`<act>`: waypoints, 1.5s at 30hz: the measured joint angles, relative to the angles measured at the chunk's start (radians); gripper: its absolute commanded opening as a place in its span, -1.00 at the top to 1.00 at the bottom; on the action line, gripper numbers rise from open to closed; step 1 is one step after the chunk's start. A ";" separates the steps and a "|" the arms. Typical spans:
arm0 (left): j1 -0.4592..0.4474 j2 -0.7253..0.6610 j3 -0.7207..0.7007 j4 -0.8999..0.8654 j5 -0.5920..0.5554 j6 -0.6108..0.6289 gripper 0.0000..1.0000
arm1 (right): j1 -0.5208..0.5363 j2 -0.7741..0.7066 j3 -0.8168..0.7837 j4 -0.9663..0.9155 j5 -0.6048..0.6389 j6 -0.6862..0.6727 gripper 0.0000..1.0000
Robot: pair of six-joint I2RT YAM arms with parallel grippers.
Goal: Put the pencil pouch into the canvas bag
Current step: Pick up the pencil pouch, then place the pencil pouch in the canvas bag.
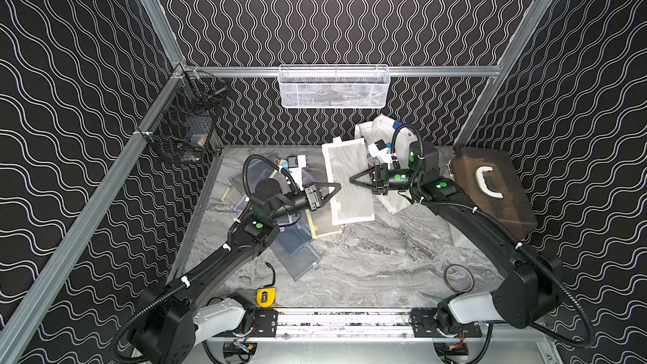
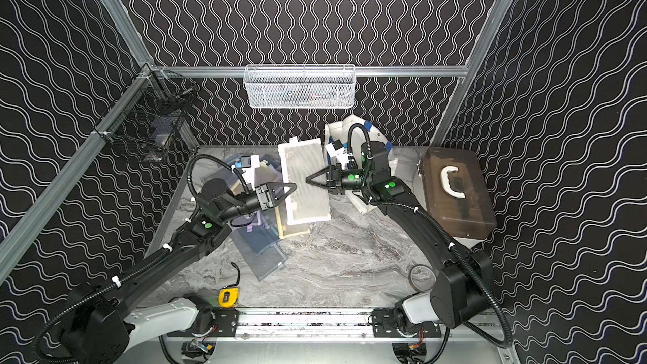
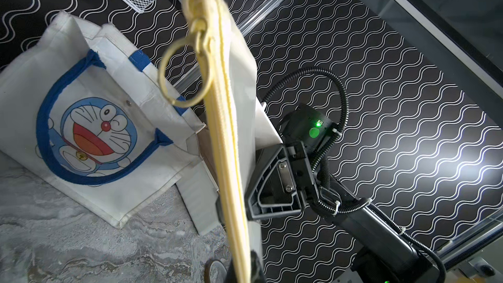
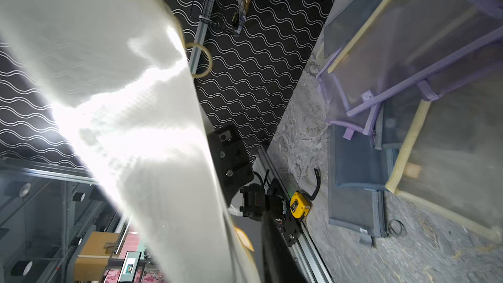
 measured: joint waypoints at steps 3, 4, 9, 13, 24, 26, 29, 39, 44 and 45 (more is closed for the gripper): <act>0.000 -0.004 0.002 -0.021 -0.010 0.006 0.46 | 0.003 0.000 0.031 -0.031 0.001 -0.026 1.00; 0.000 -0.008 0.004 -0.039 -0.012 0.013 0.18 | 0.002 0.000 0.053 -0.068 0.010 -0.053 1.00; -0.001 -0.043 0.026 -0.223 -0.113 0.091 -0.79 | -0.027 0.047 0.312 -0.376 0.201 -0.279 1.00; 0.000 -0.054 0.051 -0.436 -0.242 0.168 -0.98 | -0.090 0.160 0.570 -0.644 0.438 -0.445 1.00; 0.005 -0.082 0.065 -0.688 -0.389 0.272 -0.98 | -0.146 0.408 0.969 -0.919 0.993 -0.687 1.00; 0.005 -0.081 0.061 -0.691 -0.396 0.272 -0.97 | -0.148 0.438 0.982 -0.917 1.054 -0.715 1.00; 0.005 -0.080 0.059 -0.695 -0.395 0.271 -0.96 | -0.148 0.477 0.989 -0.917 1.115 -0.758 1.00; 0.016 -0.049 0.059 -0.714 -0.385 0.273 -0.94 | -0.173 0.579 1.121 -0.903 1.184 -0.815 1.00; 0.018 -0.025 0.048 -0.710 -0.374 0.273 -0.93 | -0.170 0.564 1.080 -0.861 1.179 -0.816 1.00; 0.018 -0.019 0.045 -0.710 -0.373 0.272 -0.93 | -0.170 0.557 1.046 -0.851 1.176 -0.818 1.00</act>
